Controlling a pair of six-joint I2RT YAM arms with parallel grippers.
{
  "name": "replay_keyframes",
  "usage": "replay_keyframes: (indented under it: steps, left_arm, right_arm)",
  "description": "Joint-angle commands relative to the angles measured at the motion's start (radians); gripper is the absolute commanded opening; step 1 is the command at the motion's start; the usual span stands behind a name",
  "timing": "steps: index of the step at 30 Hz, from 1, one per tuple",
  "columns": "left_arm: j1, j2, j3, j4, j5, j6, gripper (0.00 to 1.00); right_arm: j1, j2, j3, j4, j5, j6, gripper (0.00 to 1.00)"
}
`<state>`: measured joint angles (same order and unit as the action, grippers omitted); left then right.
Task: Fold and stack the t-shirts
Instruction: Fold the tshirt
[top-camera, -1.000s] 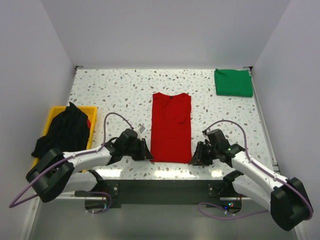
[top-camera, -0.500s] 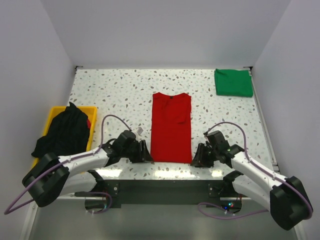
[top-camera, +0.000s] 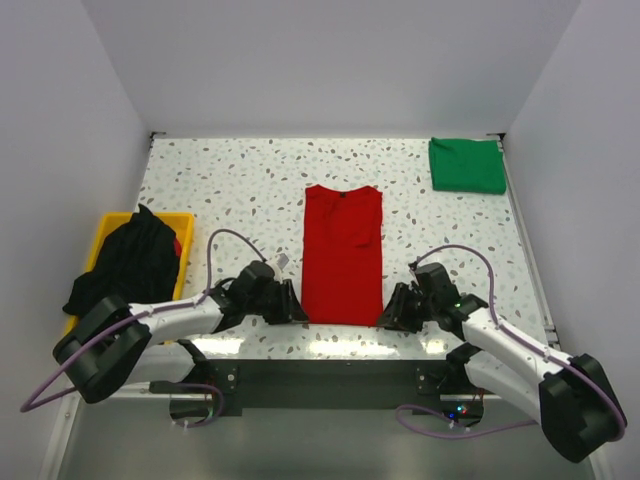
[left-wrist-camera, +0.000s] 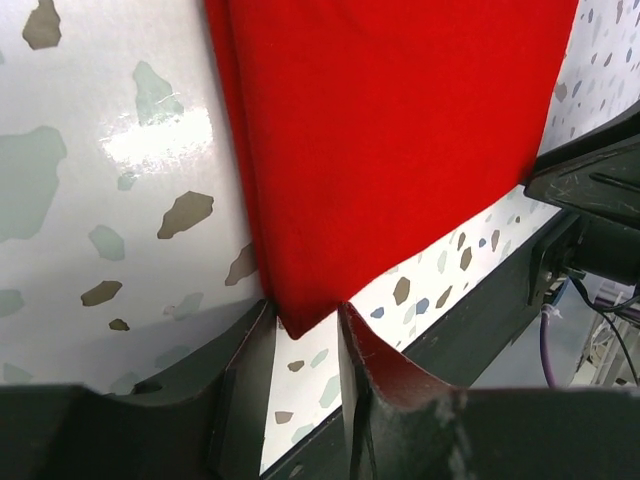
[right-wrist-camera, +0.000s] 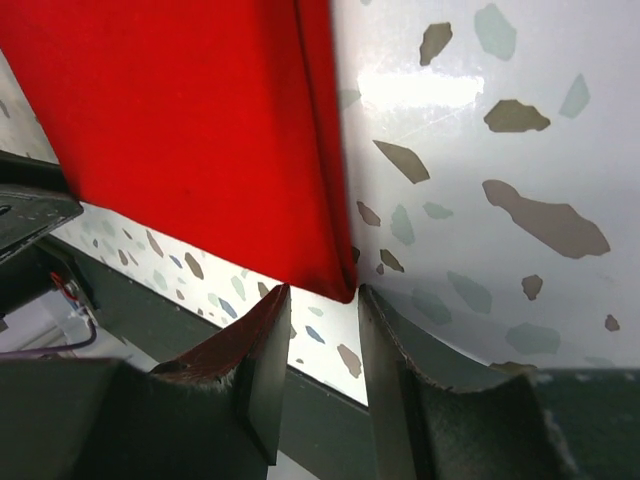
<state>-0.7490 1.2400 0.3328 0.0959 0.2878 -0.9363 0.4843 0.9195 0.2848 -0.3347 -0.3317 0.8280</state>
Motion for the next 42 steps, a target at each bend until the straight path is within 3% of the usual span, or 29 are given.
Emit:
replay_keyframes:
  steps: [1,7,11,15,22,31,35,42]
  left_arm:
    - [-0.012,0.022,-0.015,-0.004,-0.019,-0.007,0.36]
    - [-0.024,0.041,-0.005,-0.002,-0.029,-0.021,0.26]
    - [-0.030,0.038,0.008,-0.010,-0.029,-0.029,0.00]
    - [-0.050,0.024,0.020,-0.042,-0.033,-0.029,0.00]
    - [-0.087,-0.109,-0.011,-0.166,-0.052,-0.039,0.00]
    - [-0.155,-0.335,-0.028,-0.320,-0.102,-0.087,0.00]
    - [-0.155,-0.384,0.031,-0.381,-0.144,-0.055,0.00]
    - [-0.153,-0.314,0.192,-0.447,-0.165,0.022,0.00]
  right_arm:
    - [0.000,0.016,-0.035,0.048,0.042,0.016,0.38]
    - [0.002,0.030,-0.039,0.076,0.037,0.016,0.29]
    - [0.000,0.019,-0.030,0.068,0.030,0.010,0.19]
    - [0.004,-0.019,-0.024,0.051,-0.001,-0.001,0.00]
    - [0.002,-0.135,-0.039,-0.081,-0.093,-0.040,0.00]
    - [0.004,-0.428,-0.024,-0.346,-0.153,-0.046,0.00]
    - [0.002,-0.410,0.092,-0.400,-0.104,-0.082,0.00]
    - [0.002,-0.300,0.285,-0.418,-0.076,-0.118,0.00]
